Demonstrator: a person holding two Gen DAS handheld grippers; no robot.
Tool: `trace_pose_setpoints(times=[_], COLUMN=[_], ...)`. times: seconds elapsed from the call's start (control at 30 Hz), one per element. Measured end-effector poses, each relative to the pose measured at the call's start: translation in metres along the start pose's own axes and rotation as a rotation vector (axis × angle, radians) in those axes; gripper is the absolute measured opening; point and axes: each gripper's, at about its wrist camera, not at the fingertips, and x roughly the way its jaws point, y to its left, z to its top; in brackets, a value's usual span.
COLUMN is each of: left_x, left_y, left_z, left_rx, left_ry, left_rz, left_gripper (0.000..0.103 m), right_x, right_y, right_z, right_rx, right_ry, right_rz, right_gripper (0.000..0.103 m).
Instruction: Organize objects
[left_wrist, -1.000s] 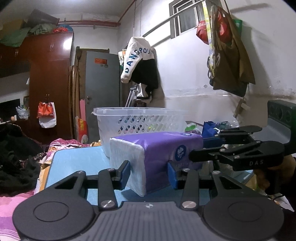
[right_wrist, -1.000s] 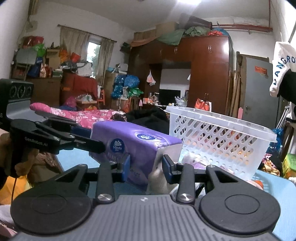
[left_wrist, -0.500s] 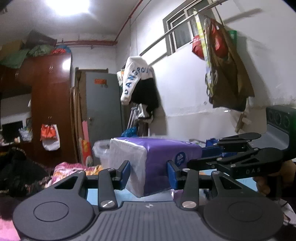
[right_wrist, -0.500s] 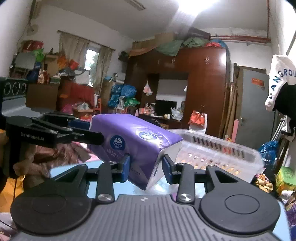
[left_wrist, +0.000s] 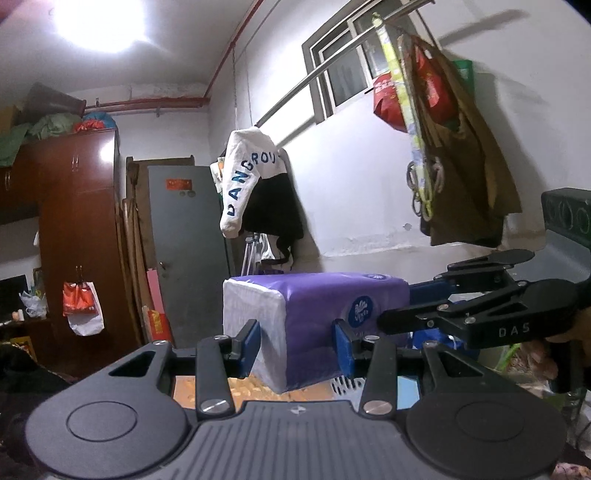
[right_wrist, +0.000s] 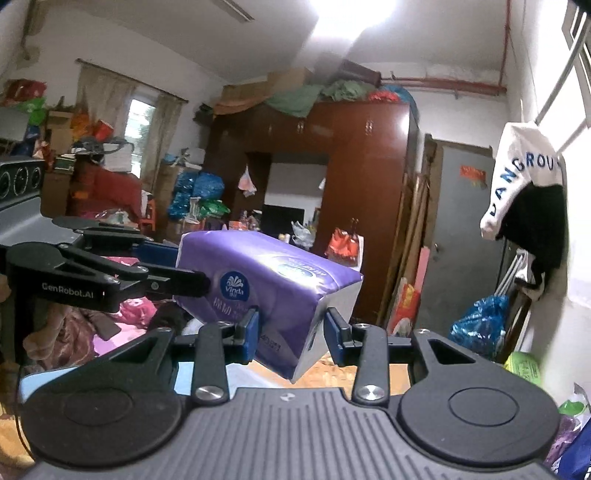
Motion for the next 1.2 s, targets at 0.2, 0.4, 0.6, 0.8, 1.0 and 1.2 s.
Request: trace_pose_setpoints(times=[0.2, 0.4, 0.6, 0.8, 1.0, 1.2], left_x=[0.046, 0.094, 0.116, 0.070, -0.024, -0.085], left_y=[0.017, 0.034, 0.038, 0.032, -0.009, -0.055], left_z=[-0.003, -0.021, -0.038, -0.037, -0.078, -0.124], left_rx=[-0.032, -0.059, -0.073, -0.079, -0.168, -0.257], left_ry=[0.043, 0.161, 0.224, 0.150, 0.206, 0.169], left_rz=[0.008, 0.032, 0.060, 0.158, 0.106, 0.053], left_gripper=[0.047, 0.047, 0.047, 0.087, 0.088, 0.088], right_x=[0.034, 0.069, 0.079, 0.011, -0.107, -0.162], right_y=[-0.020, -0.033, -0.037, -0.027, 0.006, 0.055], right_z=[-0.007, -0.030, -0.045, -0.056, -0.109, -0.158], right_rx=[0.012, 0.017, 0.029, 0.052, 0.252, 0.380], right_ry=[0.057, 0.160, 0.227, 0.134, 0.056, -0.027], right_rz=[-0.004, -0.004, -0.001, -0.145, -0.109, -0.043], right_gripper=[0.041, 0.041, 0.042, 0.103, 0.103, 0.103])
